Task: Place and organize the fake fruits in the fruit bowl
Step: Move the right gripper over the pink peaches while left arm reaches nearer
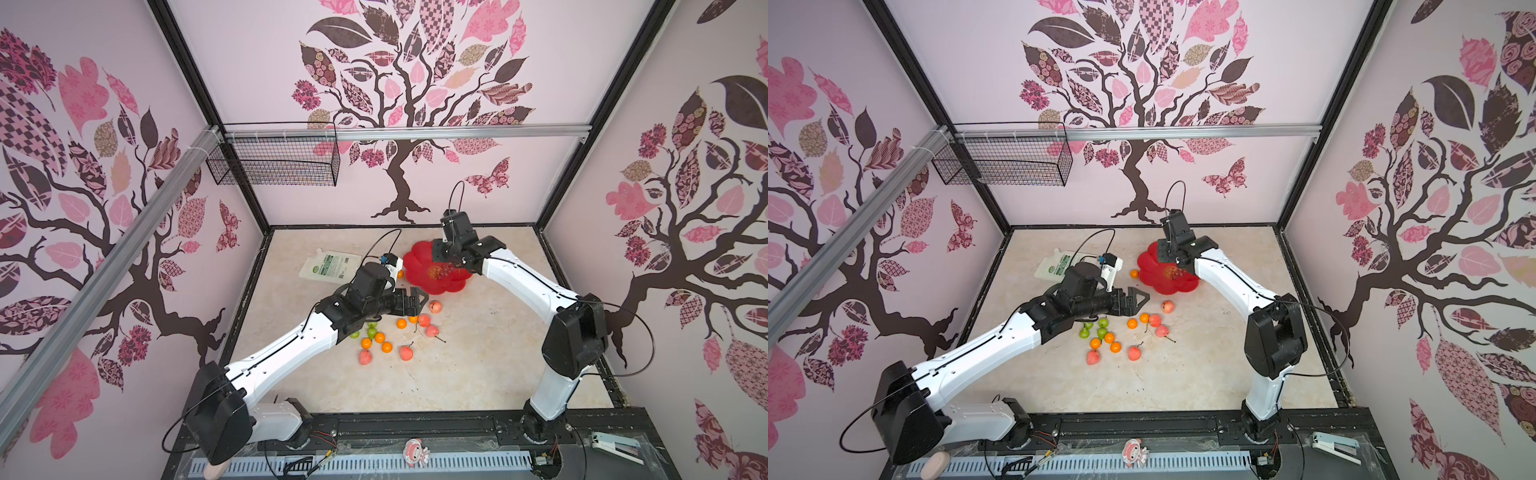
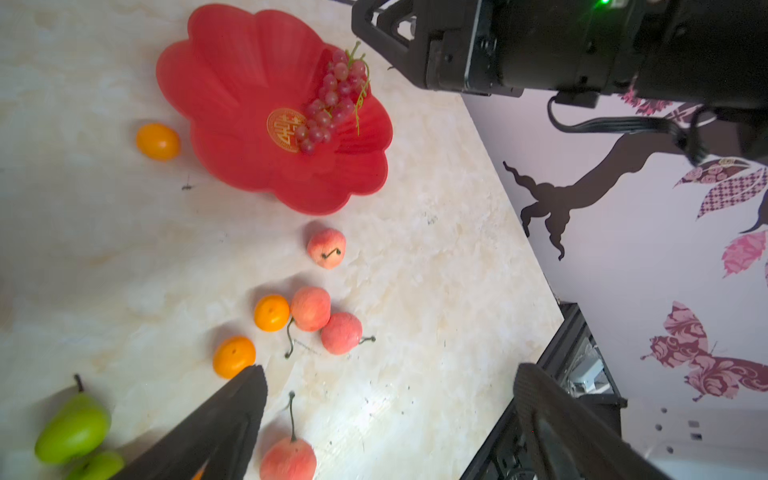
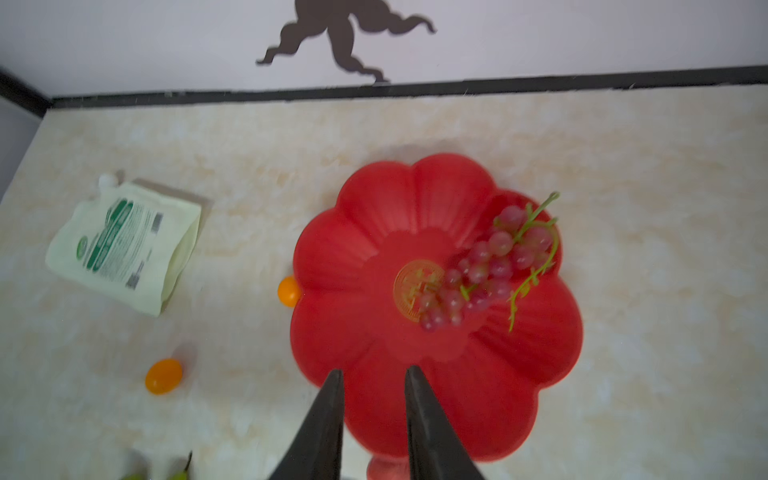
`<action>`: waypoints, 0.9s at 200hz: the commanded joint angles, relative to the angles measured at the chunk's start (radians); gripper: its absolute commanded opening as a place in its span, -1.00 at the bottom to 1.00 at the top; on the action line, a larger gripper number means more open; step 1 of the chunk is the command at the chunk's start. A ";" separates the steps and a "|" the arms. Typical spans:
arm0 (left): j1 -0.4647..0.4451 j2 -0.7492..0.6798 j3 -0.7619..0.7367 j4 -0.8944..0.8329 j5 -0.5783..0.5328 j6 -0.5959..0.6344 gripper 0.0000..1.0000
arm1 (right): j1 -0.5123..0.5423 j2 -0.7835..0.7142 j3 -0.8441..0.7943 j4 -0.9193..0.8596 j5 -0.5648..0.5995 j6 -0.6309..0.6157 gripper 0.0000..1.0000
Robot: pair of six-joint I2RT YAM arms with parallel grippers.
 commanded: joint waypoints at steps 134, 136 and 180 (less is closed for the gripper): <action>-0.173 -0.223 -0.430 0.261 -0.074 -0.349 0.90 | 0.086 -0.418 -0.743 0.027 -0.342 0.052 -0.44; -0.173 -0.220 -0.432 0.268 -0.075 -0.353 0.90 | 0.088 -0.414 -0.744 0.029 -0.343 0.049 -0.44; -0.170 -0.170 -0.421 0.270 -0.131 -0.404 0.93 | 0.119 -0.350 -0.723 0.037 -0.323 -0.007 -0.43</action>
